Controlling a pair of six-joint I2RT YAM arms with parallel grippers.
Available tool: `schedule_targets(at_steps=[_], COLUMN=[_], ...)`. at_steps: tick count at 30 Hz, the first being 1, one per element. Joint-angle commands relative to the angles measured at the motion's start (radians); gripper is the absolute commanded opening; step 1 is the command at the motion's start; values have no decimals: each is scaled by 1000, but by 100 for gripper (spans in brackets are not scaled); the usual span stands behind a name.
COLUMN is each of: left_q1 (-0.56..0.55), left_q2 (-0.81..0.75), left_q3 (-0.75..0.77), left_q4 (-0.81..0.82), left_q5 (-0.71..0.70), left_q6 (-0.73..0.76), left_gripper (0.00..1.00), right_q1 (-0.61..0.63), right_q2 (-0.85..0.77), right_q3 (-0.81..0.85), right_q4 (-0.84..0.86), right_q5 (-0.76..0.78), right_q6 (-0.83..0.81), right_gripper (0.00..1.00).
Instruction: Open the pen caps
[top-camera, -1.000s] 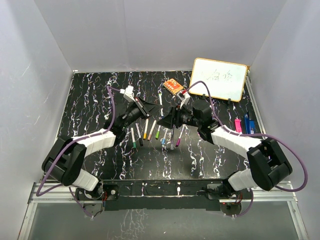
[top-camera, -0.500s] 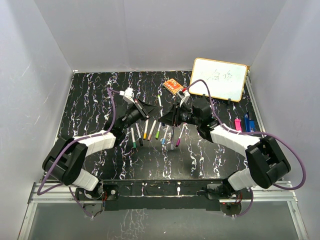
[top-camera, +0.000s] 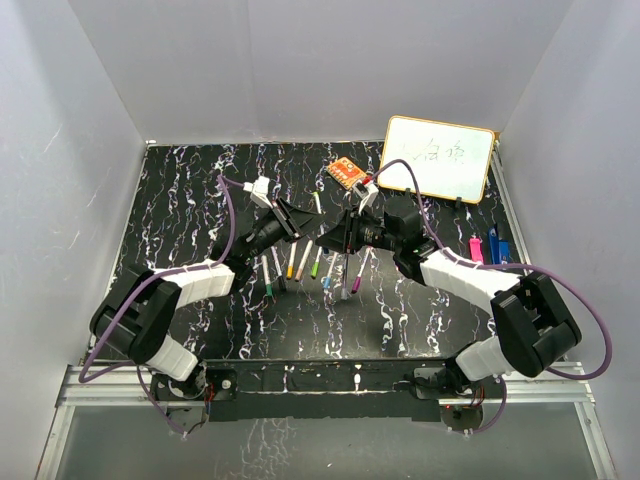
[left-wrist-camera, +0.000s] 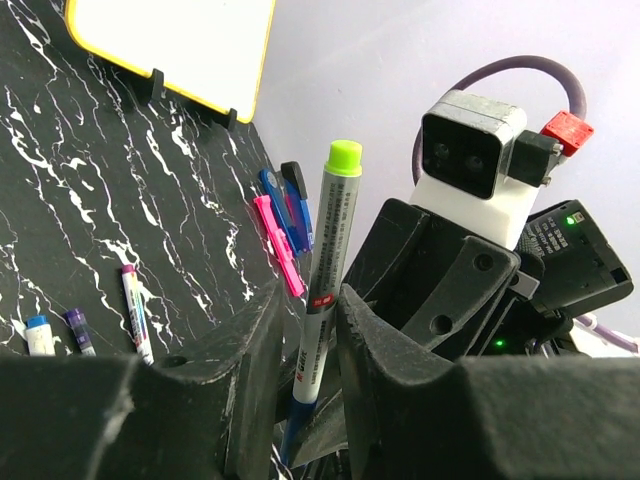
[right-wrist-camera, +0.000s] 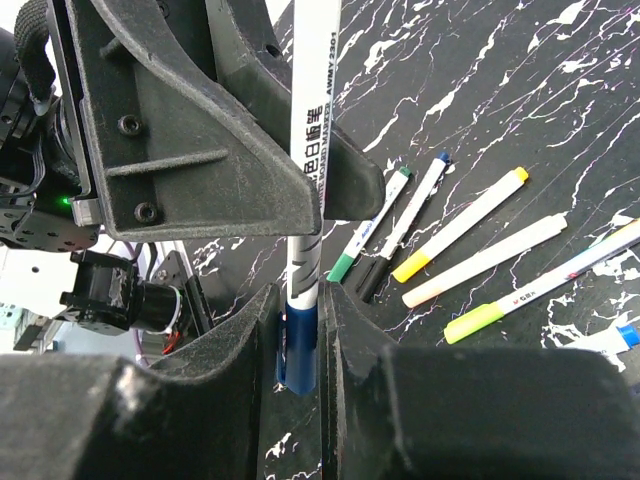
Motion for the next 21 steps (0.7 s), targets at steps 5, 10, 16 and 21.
schedule_targets(at_steps=[5, 10, 16, 21], left_q1=[-4, -4, -4, -4], left_q2=[-16, -24, -24, -29], left_q3=[18, 25, 20, 21], left_q4=[45, 24, 28, 21], left_q5=[12, 8, 5, 2], left_q6=[12, 28, 26, 25], left_gripper=[22, 15, 4, 0], right_q1=[5, 5, 4, 5], right_q2=[7, 13, 15, 22], right_q3=[53, 52, 54, 59], right_q4=[39, 37, 38, 36], right_q5=[-19, -22, -21, -23], right_q6=[-18, -16, -13, -5], right_gripper=[0, 0, 0, 34])
